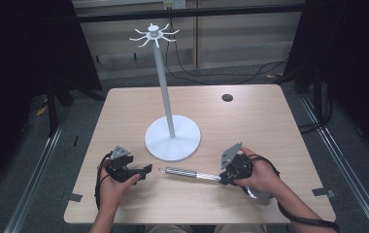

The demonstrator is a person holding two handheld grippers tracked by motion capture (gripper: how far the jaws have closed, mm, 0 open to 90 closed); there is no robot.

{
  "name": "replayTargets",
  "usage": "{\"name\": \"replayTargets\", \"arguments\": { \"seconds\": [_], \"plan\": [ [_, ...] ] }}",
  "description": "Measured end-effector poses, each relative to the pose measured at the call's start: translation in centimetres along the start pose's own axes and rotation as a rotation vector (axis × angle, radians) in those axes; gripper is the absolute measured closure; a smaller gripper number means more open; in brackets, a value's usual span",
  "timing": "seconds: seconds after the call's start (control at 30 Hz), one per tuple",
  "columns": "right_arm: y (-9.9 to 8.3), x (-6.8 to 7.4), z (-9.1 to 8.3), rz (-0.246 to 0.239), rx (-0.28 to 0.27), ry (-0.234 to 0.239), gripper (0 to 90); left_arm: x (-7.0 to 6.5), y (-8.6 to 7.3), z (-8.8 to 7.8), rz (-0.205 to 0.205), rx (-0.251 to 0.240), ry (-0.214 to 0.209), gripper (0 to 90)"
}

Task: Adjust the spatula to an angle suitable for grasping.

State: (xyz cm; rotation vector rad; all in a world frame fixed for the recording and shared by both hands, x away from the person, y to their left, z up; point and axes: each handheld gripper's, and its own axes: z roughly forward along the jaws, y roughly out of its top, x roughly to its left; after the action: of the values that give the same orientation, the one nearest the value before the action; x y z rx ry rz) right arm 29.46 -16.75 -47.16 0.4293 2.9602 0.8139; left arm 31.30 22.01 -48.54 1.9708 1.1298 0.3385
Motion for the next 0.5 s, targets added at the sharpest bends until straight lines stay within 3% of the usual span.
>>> {"name": "replayTargets", "arguments": {
  "seconds": [0.17,0.5],
  "plan": [
    [-0.3,0.1,-1.3,0.042,-0.092,-0.003,75.9,-0.3,0.1,0.1,-0.003,-0.006,-0.01,12.5],
    [-0.4,0.4,-3.3,0.082,-0.217,-0.028,75.9,-0.6,0.2,0.3,-0.009,-0.013,-0.033,12.4]
  ]
}}
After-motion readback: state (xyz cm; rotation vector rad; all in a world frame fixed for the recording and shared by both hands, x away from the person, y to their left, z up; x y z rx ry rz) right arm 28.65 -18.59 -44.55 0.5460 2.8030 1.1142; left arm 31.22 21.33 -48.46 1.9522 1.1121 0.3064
